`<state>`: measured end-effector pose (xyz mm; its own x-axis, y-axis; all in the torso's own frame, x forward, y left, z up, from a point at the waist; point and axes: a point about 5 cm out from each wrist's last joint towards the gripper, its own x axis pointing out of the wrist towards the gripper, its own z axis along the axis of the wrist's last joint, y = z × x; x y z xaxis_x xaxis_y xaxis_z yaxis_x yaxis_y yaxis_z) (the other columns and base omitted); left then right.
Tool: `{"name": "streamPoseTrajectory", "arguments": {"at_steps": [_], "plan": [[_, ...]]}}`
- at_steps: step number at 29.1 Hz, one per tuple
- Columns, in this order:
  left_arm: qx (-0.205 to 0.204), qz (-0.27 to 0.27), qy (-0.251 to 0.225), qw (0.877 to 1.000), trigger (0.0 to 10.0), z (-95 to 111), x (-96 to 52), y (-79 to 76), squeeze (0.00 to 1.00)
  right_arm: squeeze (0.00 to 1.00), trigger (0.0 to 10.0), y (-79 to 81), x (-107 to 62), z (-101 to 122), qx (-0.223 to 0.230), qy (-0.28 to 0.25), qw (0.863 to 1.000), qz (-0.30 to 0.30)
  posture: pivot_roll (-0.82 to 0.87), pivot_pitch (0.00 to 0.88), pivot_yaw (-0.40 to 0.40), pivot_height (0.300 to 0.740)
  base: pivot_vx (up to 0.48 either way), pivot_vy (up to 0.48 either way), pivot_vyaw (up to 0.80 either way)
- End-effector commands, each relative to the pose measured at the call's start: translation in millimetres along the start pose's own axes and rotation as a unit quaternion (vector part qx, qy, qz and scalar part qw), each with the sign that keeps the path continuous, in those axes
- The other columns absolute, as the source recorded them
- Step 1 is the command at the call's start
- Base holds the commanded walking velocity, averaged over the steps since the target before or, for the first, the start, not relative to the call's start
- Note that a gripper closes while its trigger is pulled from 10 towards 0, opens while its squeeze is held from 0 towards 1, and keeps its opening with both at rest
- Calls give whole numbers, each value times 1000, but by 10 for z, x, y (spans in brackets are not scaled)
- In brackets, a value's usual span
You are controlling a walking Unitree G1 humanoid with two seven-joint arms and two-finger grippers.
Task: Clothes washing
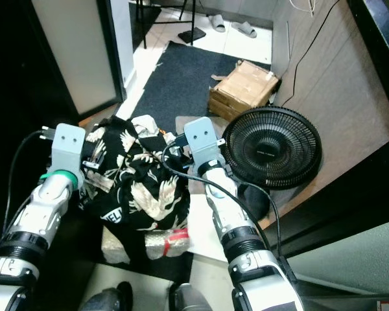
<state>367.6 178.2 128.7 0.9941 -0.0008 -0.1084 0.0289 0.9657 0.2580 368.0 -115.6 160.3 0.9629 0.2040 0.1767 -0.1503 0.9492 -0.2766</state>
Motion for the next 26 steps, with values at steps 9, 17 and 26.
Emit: {"name": "streamPoseTrajectory", "arguments": {"at_steps": [9, 17, 26], "plan": [[1, -24, -7, 1000, 0, 68, 77, -157, 0, 0, 10000, -31, -56, -98, 5, 14, 1000, -13, -45, 210, 32, 740, 0, 0, 0], [9, -37, 1, 999, 8431, 70, 108, -243, 0, 0, 10000, -64, -71, -115, 2, 16, 1000, -21, -64, 228, 50, 740, 0, 0, 0], [17, -71, 44, 996, 10000, 6, 155, -377, 1000, 0, 10000, -112, -88, -130, -1, 18, 999, -29, -72, 235, 55, 740, 0, 0, 0]]}}
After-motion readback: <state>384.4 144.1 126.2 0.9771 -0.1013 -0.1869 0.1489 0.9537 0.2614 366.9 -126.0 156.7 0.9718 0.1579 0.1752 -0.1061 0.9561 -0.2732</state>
